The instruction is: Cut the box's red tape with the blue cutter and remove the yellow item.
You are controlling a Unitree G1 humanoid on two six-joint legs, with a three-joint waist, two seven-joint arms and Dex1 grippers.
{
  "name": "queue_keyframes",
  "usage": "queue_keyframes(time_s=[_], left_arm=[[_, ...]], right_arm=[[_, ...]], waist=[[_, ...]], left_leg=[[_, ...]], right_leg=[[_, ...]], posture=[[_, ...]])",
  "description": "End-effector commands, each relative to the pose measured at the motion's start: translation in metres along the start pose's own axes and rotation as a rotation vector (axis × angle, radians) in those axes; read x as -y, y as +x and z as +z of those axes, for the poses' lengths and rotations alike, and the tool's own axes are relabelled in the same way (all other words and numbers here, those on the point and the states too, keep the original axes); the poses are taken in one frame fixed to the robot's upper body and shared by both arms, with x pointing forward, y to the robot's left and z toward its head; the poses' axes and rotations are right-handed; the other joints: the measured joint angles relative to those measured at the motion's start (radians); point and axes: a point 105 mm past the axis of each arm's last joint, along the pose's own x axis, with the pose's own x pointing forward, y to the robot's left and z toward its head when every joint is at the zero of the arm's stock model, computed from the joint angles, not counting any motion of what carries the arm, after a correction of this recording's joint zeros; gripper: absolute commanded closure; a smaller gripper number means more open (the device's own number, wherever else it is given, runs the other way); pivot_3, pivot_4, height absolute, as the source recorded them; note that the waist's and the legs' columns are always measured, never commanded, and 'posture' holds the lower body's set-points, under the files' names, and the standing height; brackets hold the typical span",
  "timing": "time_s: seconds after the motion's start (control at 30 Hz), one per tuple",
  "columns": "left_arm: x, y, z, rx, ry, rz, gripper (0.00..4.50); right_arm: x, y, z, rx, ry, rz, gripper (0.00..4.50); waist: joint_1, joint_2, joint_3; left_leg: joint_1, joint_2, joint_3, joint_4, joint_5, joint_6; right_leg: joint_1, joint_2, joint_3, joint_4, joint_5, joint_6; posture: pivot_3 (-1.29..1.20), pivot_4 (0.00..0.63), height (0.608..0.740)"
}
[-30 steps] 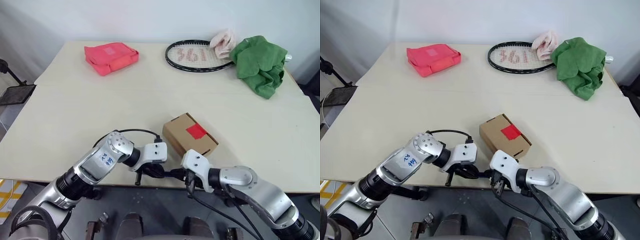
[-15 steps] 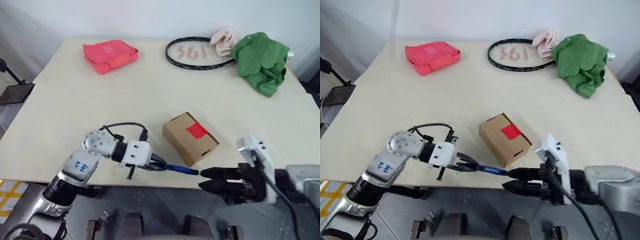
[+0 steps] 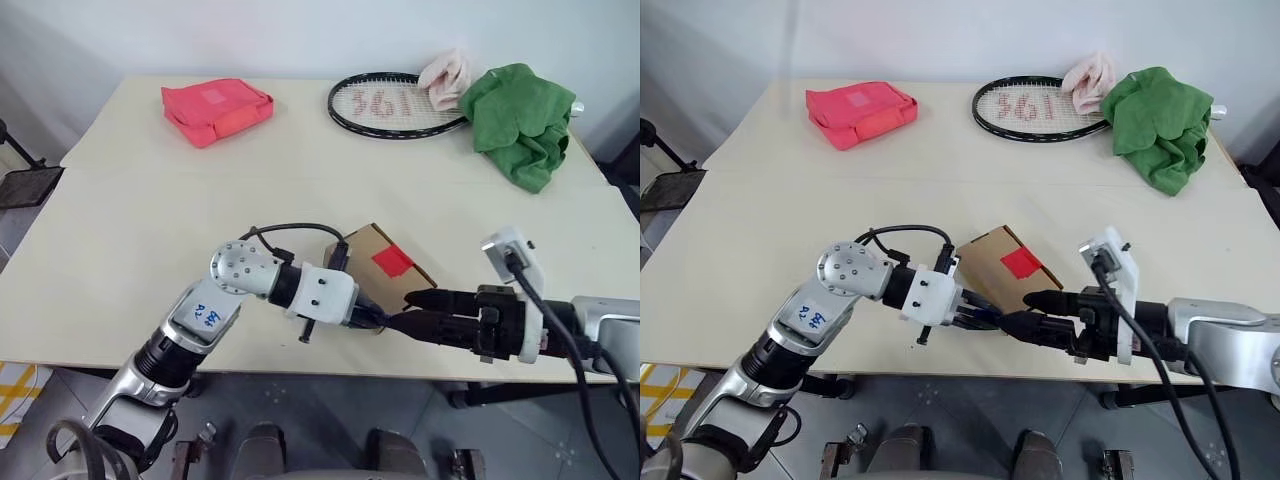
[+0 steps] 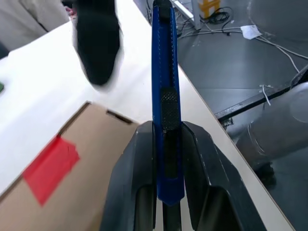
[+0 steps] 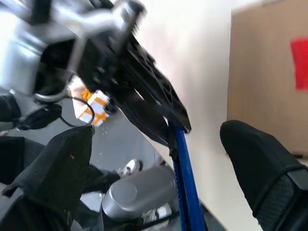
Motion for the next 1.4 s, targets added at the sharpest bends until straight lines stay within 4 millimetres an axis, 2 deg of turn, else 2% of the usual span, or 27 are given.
queue_keyframes(time_s=[0.03, 0.33, 0.6, 1.17, 1.27, 1.4], left_arm=[[-0.006, 0.001, 0.007, 0.003, 0.04, 0.016, 4.09], [0.0, 0.005, 0.006, -0.008, 0.048, -0.027, 4.09], [-0.001, 0.009, 0.01, 0.0, 0.045, -0.02, 4.09], [-0.004, 0.013, 0.014, 0.005, 0.04, -0.023, 4.09], [-0.007, 0.014, 0.013, -0.002, 0.043, -0.017, 4.09], [-0.008, 0.015, 0.013, -0.004, 0.04, -0.01, 4.09]], right_arm=[[0.0, -0.003, 0.001, -0.025, -0.007, -0.014, 0.05], [0.011, -0.006, -0.005, -0.066, 0.038, -0.045, 0.05], [0.01, -0.008, -0.012, -0.12, 0.066, -0.007, 0.05], [0.016, 0.007, -0.008, -0.072, 0.1, -0.002, 0.05], [0.016, 0.008, -0.008, -0.072, 0.1, 0.0, 0.65], [0.014, 0.009, -0.011, -0.087, 0.101, 0.013, 1.96]], waist=[[0.0, 0.0, 0.0], [0.001, 0.0, 0.0], [0.001, 0.0, 0.0], [0.002, 0.0, 0.0], [0.001, 0.0, 0.0], [0.002, 0.0, 0.0]], left_leg=[[0.0, 0.0, 0.0, 0.0, 0.0, 0.0], [-0.001, 0.0, 0.0, 0.001, 0.0, 0.0], [-0.001, 0.0, 0.0, 0.002, 0.0, 0.001], [-0.001, 0.0, 0.0, 0.003, 0.0, 0.001], [-0.001, 0.0, 0.0, 0.003, -0.001, 0.001], [-0.001, 0.0, 0.0, 0.003, -0.001, 0.001]], right_leg=[[0.0, 0.0, 0.0, 0.0, 0.0, 0.0], [0.0, 0.0, 0.0, 0.0, 0.0, 0.0], [0.0, 0.0, 0.0, 0.0, 0.0, 0.0], [0.0, 0.0, 0.0, 0.0, 0.0, 0.0], [0.0, 0.0, 0.0, 0.0, 0.0, 0.0], [0.0, 0.0, 0.0, 0.0, 0.0, 0.0]], posture=[[0.0, 0.15, 0.74], [0.0, 0.15, 0.74], [0.0, 0.15, 0.74], [0.0, 0.15, 0.74], [0.0, 0.15, 0.74], [0.0, 0.15, 0.74]])
